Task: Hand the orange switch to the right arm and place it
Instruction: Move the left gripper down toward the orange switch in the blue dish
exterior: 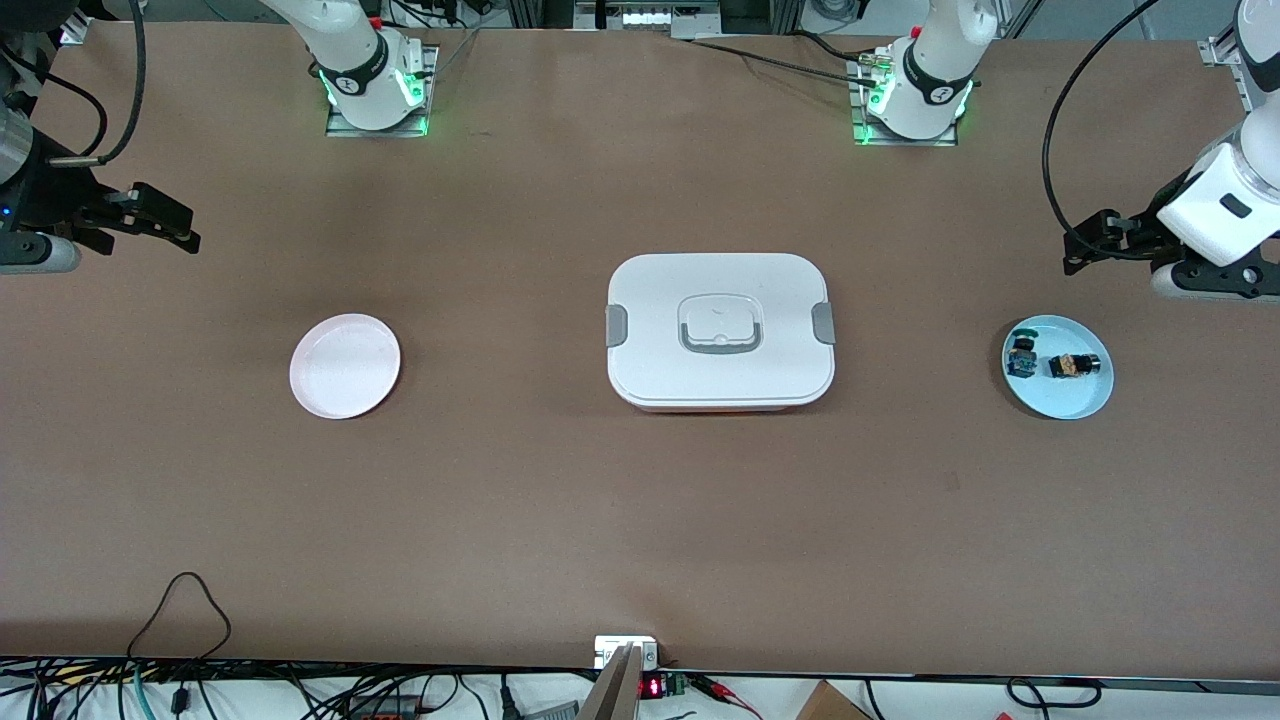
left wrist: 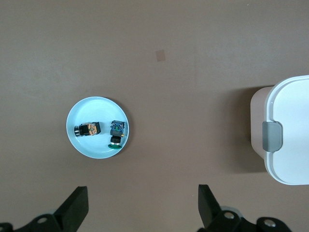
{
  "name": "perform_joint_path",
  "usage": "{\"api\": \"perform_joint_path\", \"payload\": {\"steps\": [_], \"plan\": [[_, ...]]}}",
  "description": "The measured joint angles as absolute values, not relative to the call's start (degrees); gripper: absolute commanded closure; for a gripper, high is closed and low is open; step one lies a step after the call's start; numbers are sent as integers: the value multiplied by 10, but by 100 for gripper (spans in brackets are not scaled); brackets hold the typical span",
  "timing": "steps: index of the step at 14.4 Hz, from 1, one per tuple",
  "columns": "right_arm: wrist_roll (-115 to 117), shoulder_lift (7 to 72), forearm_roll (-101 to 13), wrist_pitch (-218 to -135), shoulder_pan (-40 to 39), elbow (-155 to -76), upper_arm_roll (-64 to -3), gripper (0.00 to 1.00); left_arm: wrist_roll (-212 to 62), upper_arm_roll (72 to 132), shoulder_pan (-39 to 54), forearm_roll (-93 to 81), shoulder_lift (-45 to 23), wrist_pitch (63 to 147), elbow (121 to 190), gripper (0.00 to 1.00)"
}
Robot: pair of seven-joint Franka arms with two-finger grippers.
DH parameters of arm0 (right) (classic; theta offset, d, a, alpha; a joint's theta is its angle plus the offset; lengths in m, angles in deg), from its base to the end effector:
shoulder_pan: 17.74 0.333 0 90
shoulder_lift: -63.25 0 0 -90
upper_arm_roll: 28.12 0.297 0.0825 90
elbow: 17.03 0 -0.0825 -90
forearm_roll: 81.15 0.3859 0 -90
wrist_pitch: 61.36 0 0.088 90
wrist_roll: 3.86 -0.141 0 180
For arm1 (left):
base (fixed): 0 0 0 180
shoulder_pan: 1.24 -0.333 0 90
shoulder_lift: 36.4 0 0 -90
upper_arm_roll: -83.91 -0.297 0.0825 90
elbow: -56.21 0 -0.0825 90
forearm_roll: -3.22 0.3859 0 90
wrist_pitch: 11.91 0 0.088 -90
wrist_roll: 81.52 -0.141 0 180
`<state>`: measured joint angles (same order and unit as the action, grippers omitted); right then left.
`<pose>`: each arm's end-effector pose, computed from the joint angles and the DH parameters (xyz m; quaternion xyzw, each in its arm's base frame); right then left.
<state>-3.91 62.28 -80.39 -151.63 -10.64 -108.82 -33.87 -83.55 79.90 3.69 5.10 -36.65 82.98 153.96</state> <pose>0.5585 0.0154 0.5477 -0.9997 -0.0112 0.0218 0.0055 0.5561 -0.0045 0.5170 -0.9992 0.0275 0.0229 0.0159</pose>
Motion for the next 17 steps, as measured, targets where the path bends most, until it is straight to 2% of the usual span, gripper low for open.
{"api": "perform_joint_path", "payload": {"steps": [17], "plan": [[-39,623,-804,-1516,-103,-1088,-338,0,-836,799,37,51,-363,830,1530,0]]}}
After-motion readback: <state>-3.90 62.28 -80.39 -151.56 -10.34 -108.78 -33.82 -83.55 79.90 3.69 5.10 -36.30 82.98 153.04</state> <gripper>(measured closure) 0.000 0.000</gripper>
